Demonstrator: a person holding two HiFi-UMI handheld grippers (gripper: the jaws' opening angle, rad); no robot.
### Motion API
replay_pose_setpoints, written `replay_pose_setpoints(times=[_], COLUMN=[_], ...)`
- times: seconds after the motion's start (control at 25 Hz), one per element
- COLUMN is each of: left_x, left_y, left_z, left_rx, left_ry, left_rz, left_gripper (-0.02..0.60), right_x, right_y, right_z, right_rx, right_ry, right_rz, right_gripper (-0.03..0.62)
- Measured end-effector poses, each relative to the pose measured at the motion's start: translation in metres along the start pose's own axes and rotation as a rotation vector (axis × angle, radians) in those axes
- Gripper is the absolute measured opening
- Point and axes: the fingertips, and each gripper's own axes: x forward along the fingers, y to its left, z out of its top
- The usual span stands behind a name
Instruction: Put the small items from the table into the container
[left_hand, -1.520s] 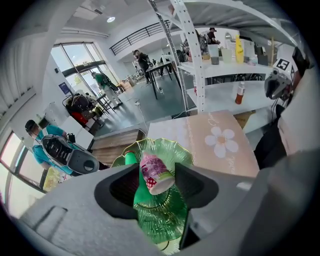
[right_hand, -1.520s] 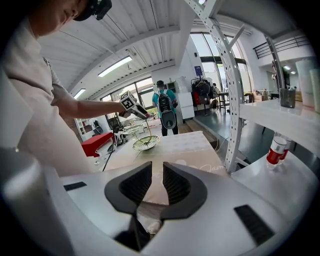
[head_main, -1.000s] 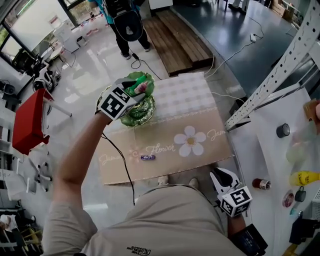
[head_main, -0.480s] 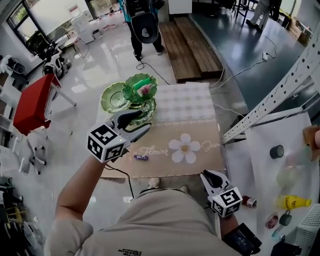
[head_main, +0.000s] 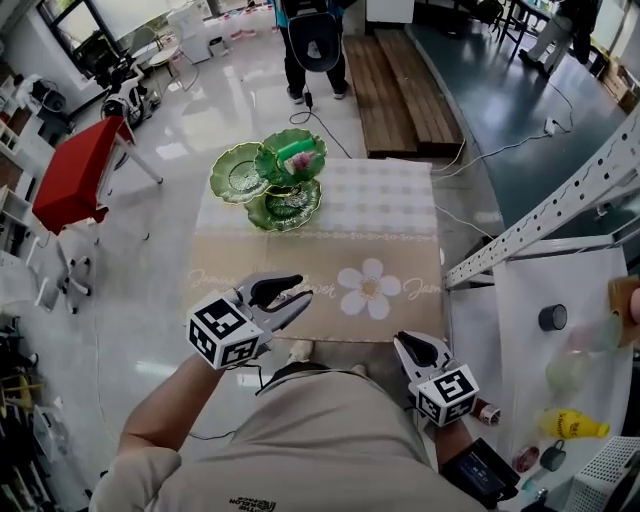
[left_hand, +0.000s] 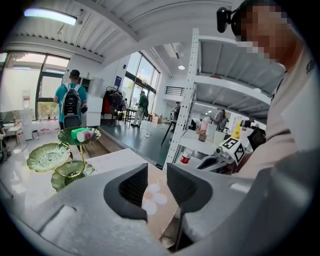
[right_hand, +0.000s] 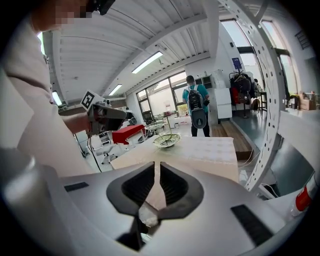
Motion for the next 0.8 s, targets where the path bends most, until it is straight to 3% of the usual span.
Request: replay_pose_setpoints(times=[0.28,0.72,0.8], left_x=[0.001,-0.002,-0.005], left_y=[-0.023,-0.052,-0.051], left_z=[-0.033,-0.074,-0.084], left_rx=[-0.072,-0.077,-0.041], left_ry=[0.016,0.100,0.125], left_rz=[0.009,-0.039,-0.035], left_gripper=[0.014,0.008,0.008], right_x=[0.006,0.013,0.014], right_y=[0.008,0.014,0.014], right_z=[-0.005,-0.011,-0.010], right_rx=[-0.023,-0.016,-0.017], right_ry=[0.011,0.045,0.045], right_rz=[0.060,0.084,0.081], right_gripper=[0.044,0.044,0.044])
